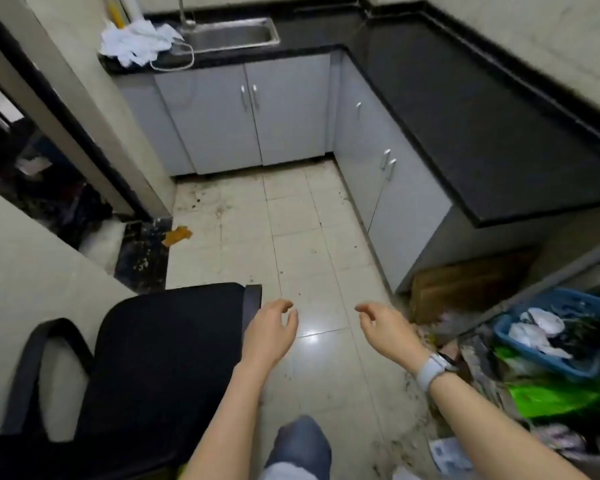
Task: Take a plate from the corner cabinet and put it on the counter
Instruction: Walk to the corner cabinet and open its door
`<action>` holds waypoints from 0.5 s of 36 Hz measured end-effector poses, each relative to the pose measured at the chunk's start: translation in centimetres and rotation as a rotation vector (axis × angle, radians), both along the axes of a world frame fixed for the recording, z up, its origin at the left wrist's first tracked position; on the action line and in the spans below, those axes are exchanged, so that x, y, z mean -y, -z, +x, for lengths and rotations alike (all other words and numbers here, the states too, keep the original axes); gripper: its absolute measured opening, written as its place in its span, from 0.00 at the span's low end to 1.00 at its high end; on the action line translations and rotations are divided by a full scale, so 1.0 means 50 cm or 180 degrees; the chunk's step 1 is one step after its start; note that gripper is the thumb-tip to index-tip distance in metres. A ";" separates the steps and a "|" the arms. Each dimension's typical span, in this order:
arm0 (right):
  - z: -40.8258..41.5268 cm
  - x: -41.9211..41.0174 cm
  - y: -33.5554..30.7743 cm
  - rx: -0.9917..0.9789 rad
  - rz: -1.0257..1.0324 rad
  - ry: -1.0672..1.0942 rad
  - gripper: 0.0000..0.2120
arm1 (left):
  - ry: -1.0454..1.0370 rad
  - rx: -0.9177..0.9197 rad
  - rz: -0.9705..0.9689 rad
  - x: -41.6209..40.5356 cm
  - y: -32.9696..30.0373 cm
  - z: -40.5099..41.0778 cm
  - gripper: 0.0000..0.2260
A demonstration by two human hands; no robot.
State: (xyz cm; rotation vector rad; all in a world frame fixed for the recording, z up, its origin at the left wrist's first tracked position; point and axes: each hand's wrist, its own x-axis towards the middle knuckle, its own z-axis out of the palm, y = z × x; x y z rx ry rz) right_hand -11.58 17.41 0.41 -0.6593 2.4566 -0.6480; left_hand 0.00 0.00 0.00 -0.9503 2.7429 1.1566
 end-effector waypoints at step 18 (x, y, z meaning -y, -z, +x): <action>-0.447 0.298 0.089 0.0529 0.0194 0.0266 0.16 | -0.0437 0.0421 0.0512 0.335 0.129 -0.399 0.16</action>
